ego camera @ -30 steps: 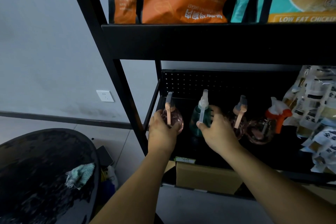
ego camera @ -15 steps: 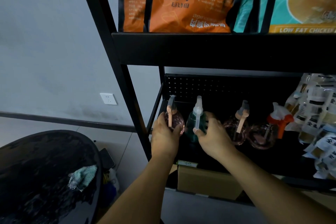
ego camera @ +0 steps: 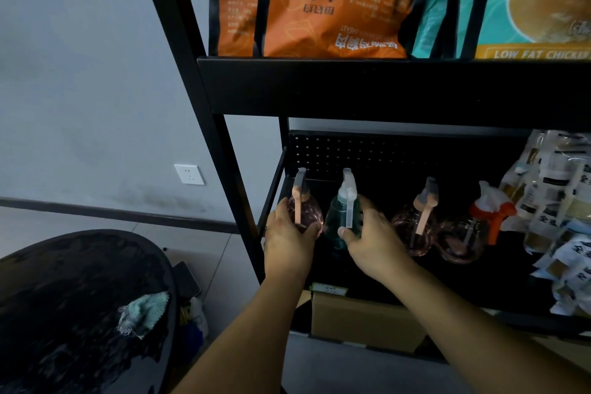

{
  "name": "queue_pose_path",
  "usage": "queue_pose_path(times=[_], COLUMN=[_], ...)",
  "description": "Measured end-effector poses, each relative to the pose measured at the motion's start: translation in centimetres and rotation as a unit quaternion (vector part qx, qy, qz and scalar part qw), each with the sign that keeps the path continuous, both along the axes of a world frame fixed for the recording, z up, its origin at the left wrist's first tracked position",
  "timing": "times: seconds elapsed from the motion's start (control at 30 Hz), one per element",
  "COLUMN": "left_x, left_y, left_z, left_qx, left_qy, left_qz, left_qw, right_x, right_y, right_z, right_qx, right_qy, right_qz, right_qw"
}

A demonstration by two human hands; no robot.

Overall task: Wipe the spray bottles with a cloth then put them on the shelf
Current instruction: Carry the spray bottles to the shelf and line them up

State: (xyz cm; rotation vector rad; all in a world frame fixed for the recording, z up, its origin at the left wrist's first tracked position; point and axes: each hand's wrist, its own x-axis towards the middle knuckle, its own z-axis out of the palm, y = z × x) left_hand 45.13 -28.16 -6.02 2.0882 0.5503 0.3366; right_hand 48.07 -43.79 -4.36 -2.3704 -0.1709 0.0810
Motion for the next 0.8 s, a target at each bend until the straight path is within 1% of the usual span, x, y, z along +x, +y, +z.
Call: queue_pose_path(times=[0.33, 0.47, 0.8], left_x=[0.0, 0.0, 0.1], left_y=[0.0, 0.1, 0.3], left_z=[-0.1, 0.1, 0.1], left_qx=[0.016, 0.008, 0.002], left_qy=[0.000, 0.000, 0.002], left_qz=[0.003, 0.004, 0.000], left_qw=[1.000, 1.000, 1.000], right_x=[-0.3, -0.3, -0.7], right_y=[0.3, 0.3, 1.4], right_z=[0.0, 0.0, -0.4], right_qx=[-0.006, -0.006, 0.013], right_qy=[0.001, 0.000, -0.018], right_qz=[0.000, -0.005, -0.043], right_qw=[1.000, 1.000, 0.999])
